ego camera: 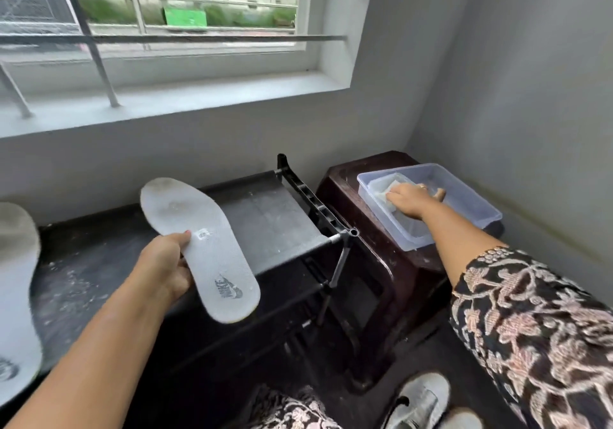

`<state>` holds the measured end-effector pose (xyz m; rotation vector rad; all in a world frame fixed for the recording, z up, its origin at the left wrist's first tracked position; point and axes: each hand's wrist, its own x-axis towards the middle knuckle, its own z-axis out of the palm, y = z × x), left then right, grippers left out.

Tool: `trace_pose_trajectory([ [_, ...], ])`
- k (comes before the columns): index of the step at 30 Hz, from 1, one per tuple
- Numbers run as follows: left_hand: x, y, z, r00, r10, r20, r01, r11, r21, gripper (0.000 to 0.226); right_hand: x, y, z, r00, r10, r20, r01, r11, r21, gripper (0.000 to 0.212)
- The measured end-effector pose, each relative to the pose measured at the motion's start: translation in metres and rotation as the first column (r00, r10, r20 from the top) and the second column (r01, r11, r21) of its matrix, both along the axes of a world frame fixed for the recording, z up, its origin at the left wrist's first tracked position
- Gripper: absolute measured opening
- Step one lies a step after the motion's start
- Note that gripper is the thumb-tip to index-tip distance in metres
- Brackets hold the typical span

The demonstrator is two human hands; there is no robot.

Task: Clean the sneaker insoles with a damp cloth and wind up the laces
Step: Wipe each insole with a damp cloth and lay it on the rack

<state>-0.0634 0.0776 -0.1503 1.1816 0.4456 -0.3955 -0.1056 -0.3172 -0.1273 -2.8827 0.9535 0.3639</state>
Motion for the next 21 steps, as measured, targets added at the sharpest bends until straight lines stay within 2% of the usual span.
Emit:
trace_pose_trajectory([
  [4, 0.0, -0.005, 0.003, 1.0, 0.0, -0.018, 0.0, 0.999, 0.034, 0.036, 0.004, -0.009, -0.004, 0.997, 0.03, 0.071, -0.035, 0.997, 0.068, 0.043],
  [7, 0.001, -0.012, 0.0, 1.0, 0.01, -0.029, -0.009, 0.999, 0.05, 0.035, 0.013, -0.011, -0.006, 0.998, -0.002, 0.062, -0.004, 0.994, 0.106, 0.049],
  [11, 0.004, -0.019, -0.006, 0.999, 0.01, -0.046, -0.006, 0.997, 0.074, 0.036, 0.026, -0.016, -0.008, 0.999, -0.008, 0.041, 0.004, 0.995, 0.101, 0.046],
  [13, 0.005, -0.021, -0.012, 0.998, -0.002, -0.055, 0.006, 0.997, 0.076, 0.037, 0.03, -0.021, -0.011, 0.99, 0.002, 0.142, -0.012, 0.997, 0.073, 0.043],
  [15, 0.005, -0.024, -0.016, 0.998, -0.007, -0.059, 0.011, 0.998, 0.062, 0.036, 0.03, -0.022, -0.011, 0.946, -0.013, 0.324, -0.001, 0.999, 0.044, 0.038],
  [17, 0.004, -0.026, -0.018, 0.999, -0.013, -0.051, 0.016, 0.999, 0.044, 0.034, 0.026, -0.017, -0.008, 0.869, -0.054, 0.492, 0.037, 0.998, 0.044, 0.032],
  [19, 0.002, -0.029, -0.016, 0.999, -0.018, -0.04, 0.019, 0.999, 0.03, 0.034, 0.022, -0.01, -0.001, 0.789, -0.078, 0.609, 0.08, 0.996, 0.024, 0.027],
  [21, 0.0, -0.03, -0.012, 0.999, -0.02, -0.027, 0.02, 1.0, 0.019, 0.033, 0.02, -0.002, 0.005, 0.682, -0.13, 0.72, 0.119, 0.991, 0.067, 0.021],
])
